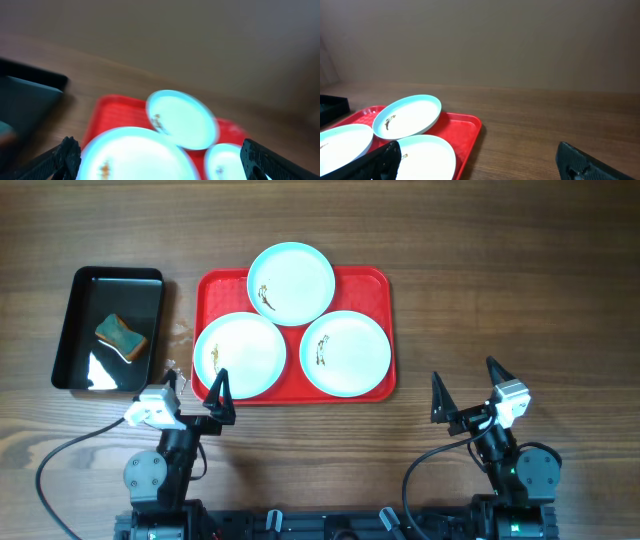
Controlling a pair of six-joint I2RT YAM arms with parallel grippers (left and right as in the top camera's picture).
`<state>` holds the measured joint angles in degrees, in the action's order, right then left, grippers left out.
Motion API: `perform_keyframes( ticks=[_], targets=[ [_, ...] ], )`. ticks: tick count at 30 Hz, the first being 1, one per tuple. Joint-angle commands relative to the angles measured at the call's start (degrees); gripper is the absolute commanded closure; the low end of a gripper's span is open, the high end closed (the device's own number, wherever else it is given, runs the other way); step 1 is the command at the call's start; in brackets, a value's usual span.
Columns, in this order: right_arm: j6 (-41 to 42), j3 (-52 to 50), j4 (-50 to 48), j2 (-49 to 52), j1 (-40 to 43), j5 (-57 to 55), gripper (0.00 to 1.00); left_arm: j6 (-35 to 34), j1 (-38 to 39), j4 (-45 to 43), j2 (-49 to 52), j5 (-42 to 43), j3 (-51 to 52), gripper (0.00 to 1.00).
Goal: Clean dirty plates on tray and stack at the side
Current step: 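Reach the left gripper into the black tray and grasp the sponge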
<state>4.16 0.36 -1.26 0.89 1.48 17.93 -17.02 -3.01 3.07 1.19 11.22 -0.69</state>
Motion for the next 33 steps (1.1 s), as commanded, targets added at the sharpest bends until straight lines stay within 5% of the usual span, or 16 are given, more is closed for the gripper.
perform_keyframes(
  ticks=[1,6,11,14,17,23,27,33],
  targets=[
    [-1.11,-0.07,-0.15,-0.09,-0.35,0.0,0.0,-12.17,0.33,-0.26,0.15,5.25,0.35,0.0],
    [-1.14,-0.07,-0.15,-0.09,-0.35,0.0,0.0,-27.04,0.39,-2.73,0.15,21.03,0.35,0.0],
    [-1.11,-0.07,-0.15,-0.09,-0.35,0.0,0.0,-28.37,0.37,-17.68,0.17,22.73,-2.27,0.0],
    [-1.11,-0.07,-0.15,-0.09,-0.35,0.0,0.0,-19.21,0.37,-7.8,3.08,10.58,-12.41,0.0],
    [-1.14,-0.07,-0.15,-0.09,-0.35,0.0,0.0,-12.94,0.37,17.73,19.08,-7.56,-29.75,0.0],
    [-1.11,-0.07,-0.15,-0.09,-0.35,0.0,0.0,-3.87,0.04,42.27,64.04,-10.93,-63.28,0.0],
    [-1.11,-0.07,-0.15,-0.09,-0.35,0.0,0.0,-2.89,-3.43,46.73,80.52,-17.59,-76.32,0.0],
    [-1.11,-0.07,-0.15,-0.09,-0.35,0.0,0.0,-2.71,-15.02,43.56,90.9,-16.52,-76.78,0.0]
  ],
)
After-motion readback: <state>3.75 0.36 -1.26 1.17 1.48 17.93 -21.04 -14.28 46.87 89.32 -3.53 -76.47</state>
